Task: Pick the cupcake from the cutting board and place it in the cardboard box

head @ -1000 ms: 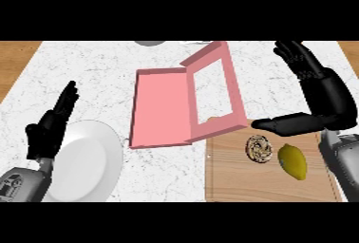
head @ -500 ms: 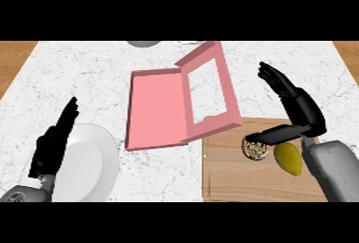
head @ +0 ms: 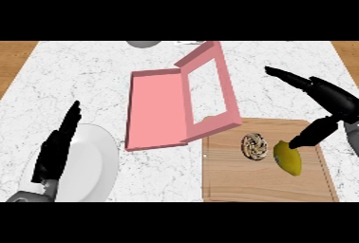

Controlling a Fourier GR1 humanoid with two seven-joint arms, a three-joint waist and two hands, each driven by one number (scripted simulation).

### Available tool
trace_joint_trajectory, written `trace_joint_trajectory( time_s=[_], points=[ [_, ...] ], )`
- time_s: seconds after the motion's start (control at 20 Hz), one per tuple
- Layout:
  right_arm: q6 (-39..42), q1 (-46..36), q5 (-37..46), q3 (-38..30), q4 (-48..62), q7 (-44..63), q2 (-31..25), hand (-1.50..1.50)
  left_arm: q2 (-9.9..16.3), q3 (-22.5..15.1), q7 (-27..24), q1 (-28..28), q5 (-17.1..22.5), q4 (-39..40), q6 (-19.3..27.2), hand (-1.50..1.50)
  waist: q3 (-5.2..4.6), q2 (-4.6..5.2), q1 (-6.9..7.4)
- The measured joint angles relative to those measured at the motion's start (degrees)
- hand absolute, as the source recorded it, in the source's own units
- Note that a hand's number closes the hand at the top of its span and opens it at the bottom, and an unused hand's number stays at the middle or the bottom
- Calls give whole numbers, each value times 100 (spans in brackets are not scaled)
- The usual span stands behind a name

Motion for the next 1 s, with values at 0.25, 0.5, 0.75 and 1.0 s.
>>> trace_joint_trajectory(
  time_s=[0.25, 0.5, 0.75, 1.0],
  points=[
    [824, -280, 580, 623, -321, 537, -398, -150, -18, 53, 19, -26, -50, 50, 4, 0, -2, -3, -37],
    [1207, -79, 932, 916, -913, 1266, -249, -150, -43, 123, 92, 116, -123, -123, -27, 0, 1, -11, -81],
    [1319, 108, 1417, 866, -1133, 1827, 164, -150, -174, 256, 204, -13, -259, -60, -136, 0, 4, 0, -92],
    [1404, 437, 1918, 724, -1369, 2123, 504, -150, -276, 428, 70, 163, -386, -80, -306, 0, 5, 0, -93]
  ],
)
